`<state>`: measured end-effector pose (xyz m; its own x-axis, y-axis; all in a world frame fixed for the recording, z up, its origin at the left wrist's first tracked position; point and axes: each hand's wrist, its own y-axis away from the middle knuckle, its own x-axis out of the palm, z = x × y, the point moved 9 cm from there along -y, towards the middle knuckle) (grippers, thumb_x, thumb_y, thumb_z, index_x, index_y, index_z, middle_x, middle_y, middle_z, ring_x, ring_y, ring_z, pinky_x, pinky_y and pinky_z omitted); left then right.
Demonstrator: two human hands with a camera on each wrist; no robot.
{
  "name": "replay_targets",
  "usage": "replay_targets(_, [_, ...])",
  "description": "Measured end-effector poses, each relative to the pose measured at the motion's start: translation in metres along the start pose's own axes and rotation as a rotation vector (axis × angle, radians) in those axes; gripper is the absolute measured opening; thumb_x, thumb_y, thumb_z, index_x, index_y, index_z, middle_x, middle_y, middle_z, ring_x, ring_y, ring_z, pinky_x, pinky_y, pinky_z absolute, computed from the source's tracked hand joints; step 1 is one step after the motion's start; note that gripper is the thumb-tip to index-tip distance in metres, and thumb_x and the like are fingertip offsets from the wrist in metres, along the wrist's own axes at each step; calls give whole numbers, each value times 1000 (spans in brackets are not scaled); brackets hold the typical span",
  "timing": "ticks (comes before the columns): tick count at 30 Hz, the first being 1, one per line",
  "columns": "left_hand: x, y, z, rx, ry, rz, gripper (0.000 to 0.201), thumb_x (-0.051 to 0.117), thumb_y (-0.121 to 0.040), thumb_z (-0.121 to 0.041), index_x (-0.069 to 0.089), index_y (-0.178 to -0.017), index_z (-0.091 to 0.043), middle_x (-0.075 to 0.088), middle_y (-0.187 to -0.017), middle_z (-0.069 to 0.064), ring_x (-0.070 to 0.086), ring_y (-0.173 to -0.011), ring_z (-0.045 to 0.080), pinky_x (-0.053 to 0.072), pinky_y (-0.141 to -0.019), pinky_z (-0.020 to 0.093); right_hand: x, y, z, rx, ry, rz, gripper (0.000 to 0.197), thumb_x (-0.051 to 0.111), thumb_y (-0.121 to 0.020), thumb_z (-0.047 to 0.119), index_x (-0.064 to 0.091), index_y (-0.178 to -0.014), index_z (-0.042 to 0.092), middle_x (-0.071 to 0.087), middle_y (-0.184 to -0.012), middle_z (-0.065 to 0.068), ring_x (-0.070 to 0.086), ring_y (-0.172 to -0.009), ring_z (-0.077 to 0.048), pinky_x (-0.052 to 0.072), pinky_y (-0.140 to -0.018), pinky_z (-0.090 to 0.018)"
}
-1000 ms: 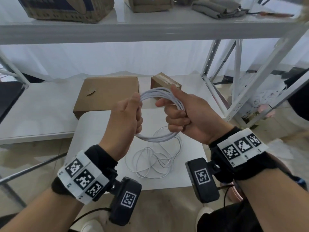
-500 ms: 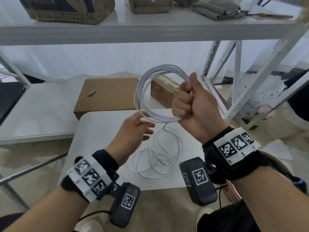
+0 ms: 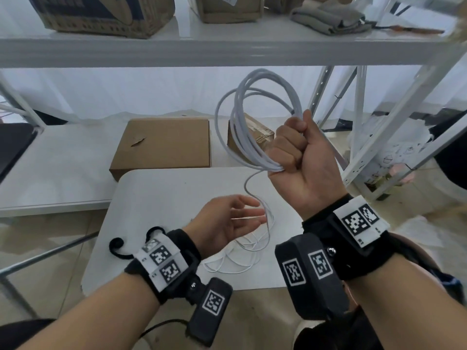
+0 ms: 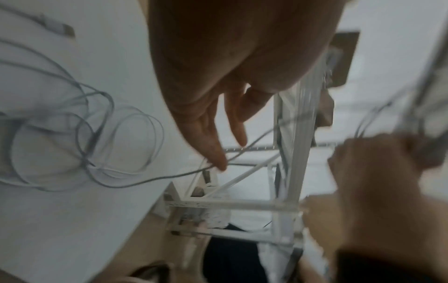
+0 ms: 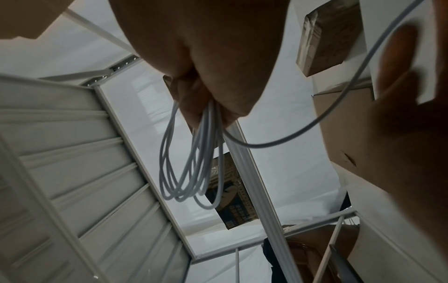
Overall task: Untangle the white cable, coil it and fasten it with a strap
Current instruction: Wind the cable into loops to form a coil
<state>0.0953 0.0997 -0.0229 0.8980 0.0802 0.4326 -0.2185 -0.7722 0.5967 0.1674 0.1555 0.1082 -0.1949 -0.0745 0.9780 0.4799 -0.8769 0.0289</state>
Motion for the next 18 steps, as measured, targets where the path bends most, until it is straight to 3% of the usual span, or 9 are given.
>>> replay_targets(2, [-6,2,-4,-75,11,-30,24,48,-97,-22,62,-96,-2,73,-101,26,74,-84,34,62,-68,31,1,2,1,9,-2,8,44,45,-98,37,52,-63,11,17,-52,8,13,-41,-6,20,-31,-20])
replay_targets(4, [-9,4,6,-171,-132,-49,40,60,-95,-42,60,-96,-2,72,-88,23,74,-74,33,62,-59,30,2,3,-3,37,-15,28,44,44,-98,38,52,-64,11,18,-52,8,14,-41,-6,20,-33,-20])
replay_targets(6, [-1,7,19,-261,-140,37,54,71,-84,-45,61,-102,4,71,-89,25,75,-75,33,63,-61,31,4,5,-13,77,-11,37,45,44,-98,40,53,-65,12,18,-51,8,14,-41,-6,19,-34,-20])
replay_targets(8, [12,9,19,-260,31,148,53,73,-77,-32,63,-104,12,71,-97,28,75,-82,34,63,-72,34,4,8,-24,98,59,21,42,44,-96,41,51,-65,14,16,-52,8,12,-41,-6,16,-35,-19])
replay_targets(9, [14,10,11,-212,124,181,41,68,-79,-23,65,-99,13,71,-95,28,75,-81,32,63,-75,34,4,10,-30,110,108,17,41,44,-95,42,50,-65,15,14,-53,9,11,-41,-6,15,-35,-18])
replay_targets(11, [8,6,-11,-103,222,214,22,51,-92,-5,70,-86,7,73,-85,19,74,-73,23,63,-72,31,6,17,-42,156,180,34,41,42,-96,44,49,-65,18,12,-54,9,10,-41,-7,15,-33,-17])
replay_targets(13, [-4,5,-30,-56,184,141,32,39,-101,1,66,-83,1,70,-73,11,70,-64,15,58,-66,26,4,23,-50,208,223,31,44,40,-99,48,47,-67,19,12,-54,9,10,-41,-7,17,-33,-17])
replay_targets(15, [-28,1,-42,-49,270,58,24,39,-99,6,62,-95,2,72,-77,14,72,-67,19,60,-67,29,-1,29,-51,241,269,14,45,38,-101,50,45,-68,20,11,-54,9,10,-41,-7,17,-34,-17])
replay_targets(18, [-72,-4,-53,10,364,-143,31,43,-96,10,61,-121,12,74,-102,23,76,-82,28,62,-63,33,-5,37,-48,274,306,24,42,41,-99,50,46,-68,21,13,-54,9,10,-42,-7,15,-36,-18])
